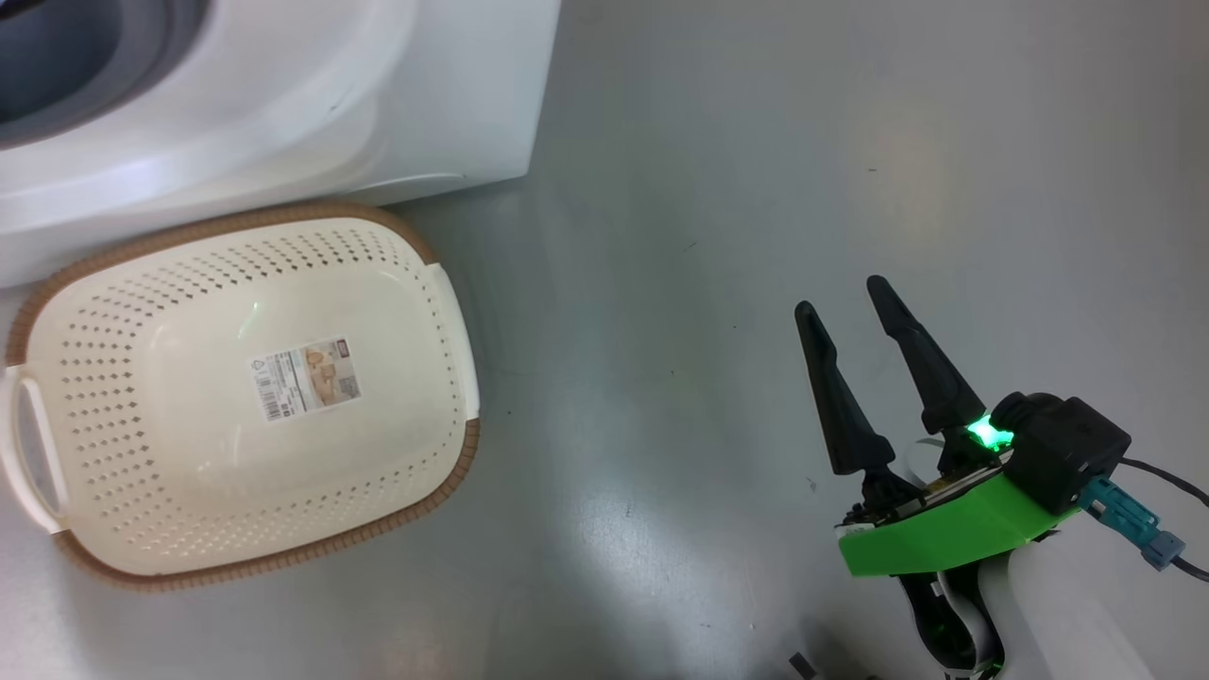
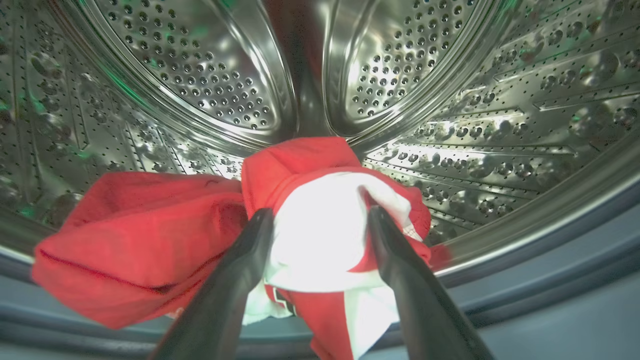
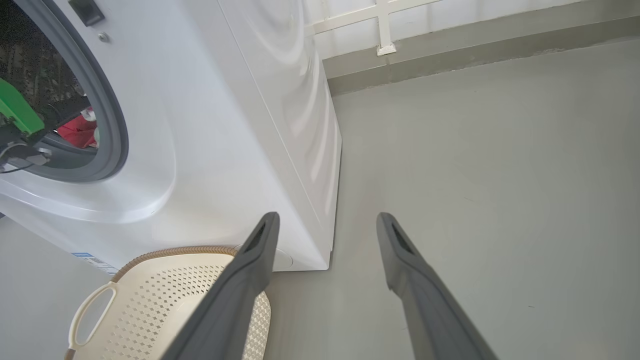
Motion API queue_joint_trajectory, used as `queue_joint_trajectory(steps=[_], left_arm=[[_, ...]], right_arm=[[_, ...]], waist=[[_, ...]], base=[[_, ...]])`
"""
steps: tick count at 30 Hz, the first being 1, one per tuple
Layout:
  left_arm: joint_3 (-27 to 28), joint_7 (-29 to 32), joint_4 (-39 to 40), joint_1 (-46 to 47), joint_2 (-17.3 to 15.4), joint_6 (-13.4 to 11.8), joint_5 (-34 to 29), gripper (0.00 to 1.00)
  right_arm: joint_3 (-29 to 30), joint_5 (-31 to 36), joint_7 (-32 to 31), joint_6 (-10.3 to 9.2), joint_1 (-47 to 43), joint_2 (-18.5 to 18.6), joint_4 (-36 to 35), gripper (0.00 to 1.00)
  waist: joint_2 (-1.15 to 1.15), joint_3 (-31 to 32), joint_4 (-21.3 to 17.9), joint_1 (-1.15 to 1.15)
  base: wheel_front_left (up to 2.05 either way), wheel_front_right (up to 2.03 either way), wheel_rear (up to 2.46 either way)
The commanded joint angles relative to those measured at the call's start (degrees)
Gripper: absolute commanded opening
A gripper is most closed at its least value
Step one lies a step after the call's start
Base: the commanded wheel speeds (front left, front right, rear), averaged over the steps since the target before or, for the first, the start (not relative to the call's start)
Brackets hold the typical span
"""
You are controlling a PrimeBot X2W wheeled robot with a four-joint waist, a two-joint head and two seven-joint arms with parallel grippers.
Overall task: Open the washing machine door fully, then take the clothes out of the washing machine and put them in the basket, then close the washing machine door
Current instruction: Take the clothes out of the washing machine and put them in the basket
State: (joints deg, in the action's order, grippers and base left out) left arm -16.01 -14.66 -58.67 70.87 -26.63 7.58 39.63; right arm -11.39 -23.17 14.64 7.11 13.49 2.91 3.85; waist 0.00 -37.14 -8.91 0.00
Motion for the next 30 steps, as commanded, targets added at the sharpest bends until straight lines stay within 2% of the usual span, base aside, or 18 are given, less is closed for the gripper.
queue_joint_trajectory(steps=[1, 9, 10, 11, 12, 13, 14, 23, 30], left_arm=[[-0.2, -0.3, 0.8, 0.5, -3.9, -0.1, 0.6, 1.0], [-4.5, -0.3, 1.0, 0.1, -5.3, -0.1, 2.8, 1.0], [-5.0, -0.3, 0.9, 0.0, -5.5, -0.1, 3.1, 0.97], [-5.4, -0.3, 0.9, 0.0, -5.7, -0.1, 3.4, 0.71], [-5.9, -0.3, 0.9, -0.1, -5.7, -0.1, 3.7, 0.39], [-6.5, -0.3, 1.3, -0.1, -5.8, -0.1, 4.0, 0.15], [-6.9, -0.3, 1.6, -0.2, -6.0, -0.1, 4.3, 0.0], [-6.3, -0.3, 4.2, -1.7, -5.9, -0.1, 6.4, 0.0], [2.6, -0.3, 10.6, -7.6, -3.9, -0.1, 2.9, 0.0]], right_arm=[[-1.0, -0.6, 0.4, 0.37, -0.7, 0.0, -1.7, 1.0], [-0.9, -0.7, 0.4, 0.37, -0.9, 0.0, -2.1, 1.0], [-0.9, -0.7, 0.4, 0.37, -0.8, 0.0, -2.1, 1.0], [-0.9, -0.7, 0.4, 0.37, -0.8, 0.0, -2.1, 1.0], [-0.9, -0.7, 0.4, 0.37, -0.8, 0.0, -2.1, 1.0], [-0.9, -0.6, 0.4, 0.37, -0.8, 0.0, -2.2, 1.0], [-0.8, -0.6, 0.4, 0.37, -0.8, 0.0, -2.2, 1.0], [0.3, -0.1, 0.4, 0.37, -0.8, 0.0, -2.2, 1.0], [1.3, 0.4, 0.4, 0.37, -0.9, 0.0, -1.2, 1.0]], waist=[[0.0, -0.4, -0.6, 0.0], [0.0, -0.7, -1.1, 0.0], [0.0, -0.7, -1.2, 0.0], [0.0, -0.7, -1.2, 0.0], [0.0, -0.7, -1.3, 0.0], [0.0, -0.6, -1.3, 0.0], [0.0, -0.6, -1.3, 0.0], [0.0, 0.4, -0.2, 0.0], [0.0, 3.4, 1.9, 0.0]], base=[[0.0, 0.0, 0.0], [0.0, 0.0, 0.0], [0.0, 0.0, 0.0], [0.0, 0.0, 0.0], [0.0, 0.0, 0.0], [0.0, 0.0, 0.0], [0.0, 0.0, 0.0], [0.0, 0.0, 0.0], [0.0, 0.0, 0.0]])
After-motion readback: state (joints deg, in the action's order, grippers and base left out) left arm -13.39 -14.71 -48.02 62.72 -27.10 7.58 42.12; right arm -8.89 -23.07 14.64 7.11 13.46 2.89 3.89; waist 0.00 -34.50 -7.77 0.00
